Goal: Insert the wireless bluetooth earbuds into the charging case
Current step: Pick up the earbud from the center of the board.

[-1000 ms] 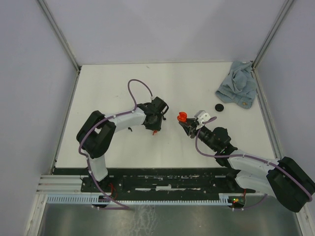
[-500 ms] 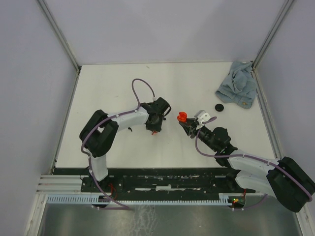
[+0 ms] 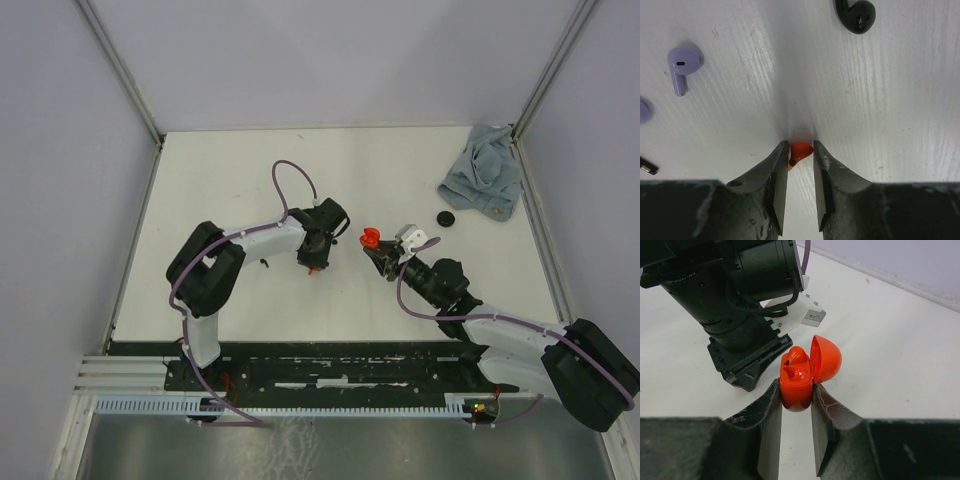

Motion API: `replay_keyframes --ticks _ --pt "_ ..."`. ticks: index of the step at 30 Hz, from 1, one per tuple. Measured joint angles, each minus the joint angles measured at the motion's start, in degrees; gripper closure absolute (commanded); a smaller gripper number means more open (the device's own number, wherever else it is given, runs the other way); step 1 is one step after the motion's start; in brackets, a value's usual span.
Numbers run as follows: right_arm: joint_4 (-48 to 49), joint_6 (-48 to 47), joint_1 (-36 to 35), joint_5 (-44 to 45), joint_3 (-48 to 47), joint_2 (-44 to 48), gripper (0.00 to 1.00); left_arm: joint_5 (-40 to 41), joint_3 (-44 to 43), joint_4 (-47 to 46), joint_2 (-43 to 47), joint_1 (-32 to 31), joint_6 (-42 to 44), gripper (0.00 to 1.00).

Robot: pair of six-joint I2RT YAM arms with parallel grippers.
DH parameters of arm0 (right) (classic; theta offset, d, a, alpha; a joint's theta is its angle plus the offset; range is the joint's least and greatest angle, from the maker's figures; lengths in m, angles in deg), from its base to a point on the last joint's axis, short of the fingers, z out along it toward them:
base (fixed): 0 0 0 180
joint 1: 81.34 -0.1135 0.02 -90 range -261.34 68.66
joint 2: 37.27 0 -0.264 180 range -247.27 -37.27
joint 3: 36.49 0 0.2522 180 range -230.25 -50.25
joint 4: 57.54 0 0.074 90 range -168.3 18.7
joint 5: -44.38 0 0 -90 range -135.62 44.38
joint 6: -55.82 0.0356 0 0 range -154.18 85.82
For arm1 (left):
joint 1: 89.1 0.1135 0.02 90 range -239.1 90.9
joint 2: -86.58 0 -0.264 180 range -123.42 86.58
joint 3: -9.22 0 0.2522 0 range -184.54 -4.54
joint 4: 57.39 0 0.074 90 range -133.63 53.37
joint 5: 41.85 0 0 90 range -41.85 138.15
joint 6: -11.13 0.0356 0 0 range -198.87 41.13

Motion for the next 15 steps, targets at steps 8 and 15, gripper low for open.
replay_keyframes --ticks 8,15 --pt "-0.22 0.00 0.00 0.00 0.00 0.13 0.98 0.00 -0.04 0.07 -0.02 0.00 0.20 0.78" --pt "-1.01 0.00 0.00 -0.02 0.00 0.24 0.98 0.07 0.07 0.02 0.11 0.00 0.24 0.80"
